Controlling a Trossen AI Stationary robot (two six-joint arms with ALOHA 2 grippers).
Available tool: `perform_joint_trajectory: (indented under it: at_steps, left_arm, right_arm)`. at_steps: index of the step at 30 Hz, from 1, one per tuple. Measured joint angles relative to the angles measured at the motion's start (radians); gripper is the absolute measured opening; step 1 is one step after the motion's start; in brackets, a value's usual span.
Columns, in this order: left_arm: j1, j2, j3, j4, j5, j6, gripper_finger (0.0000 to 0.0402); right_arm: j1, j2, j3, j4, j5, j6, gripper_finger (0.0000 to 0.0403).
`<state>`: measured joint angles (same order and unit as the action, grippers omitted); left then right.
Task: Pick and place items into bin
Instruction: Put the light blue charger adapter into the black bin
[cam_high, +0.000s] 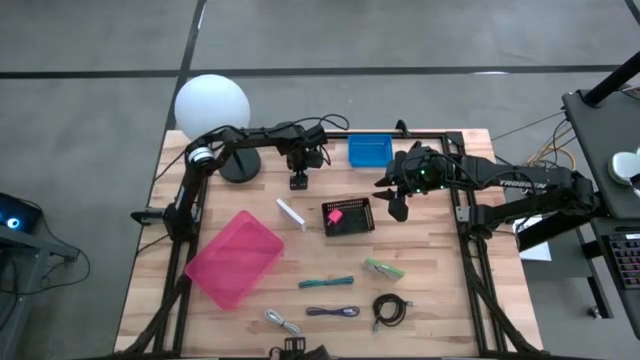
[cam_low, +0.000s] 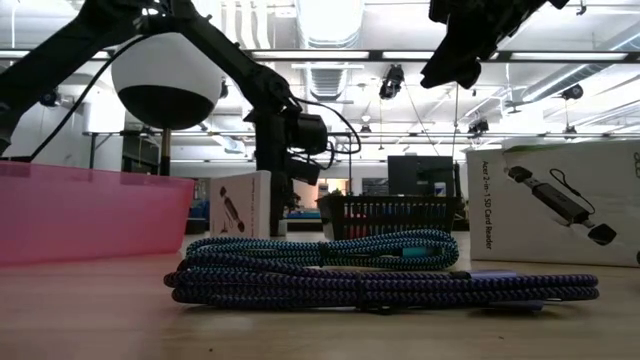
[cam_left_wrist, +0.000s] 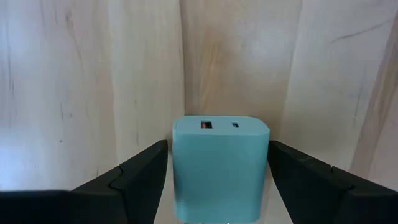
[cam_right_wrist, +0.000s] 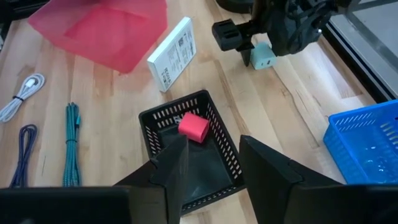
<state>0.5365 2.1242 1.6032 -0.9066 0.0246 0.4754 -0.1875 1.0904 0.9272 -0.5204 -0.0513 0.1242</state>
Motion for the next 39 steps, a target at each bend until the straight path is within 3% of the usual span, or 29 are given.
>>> perform_joint_trajectory:
  at_steps: [6,13,25,33,39]
  left_arm:
    - [0.0,0.0,0.0,-0.001,0.0,0.002,0.0252]
    - [-0.001,0.0,0.003,-0.013,0.001,0.005,0.018]
    - [-0.002,-0.053,0.006,-0.052,-0.002,-0.052,0.018]
    - [-0.032,-0.158,0.015,-0.04,0.031,-0.143,0.018]
    - [-0.106,-0.242,0.021,0.088,0.056,-0.233,0.018]
  right_arm:
    - [0.0,0.0,0.0,0.0,0.0,-0.004,0.0131]
    - [0.0,0.0,0.0,0.0,0.001,-0.004,0.0134]
    - [0.0,-0.005,0.0,0.001,0.002,-0.039,0.0123]
    - [0.0,-0.005,0.0,0.001,0.002,-0.026,0.0127]
    - [0.0,-0.005,0.008,0.002,0.002,-0.027,0.0118]
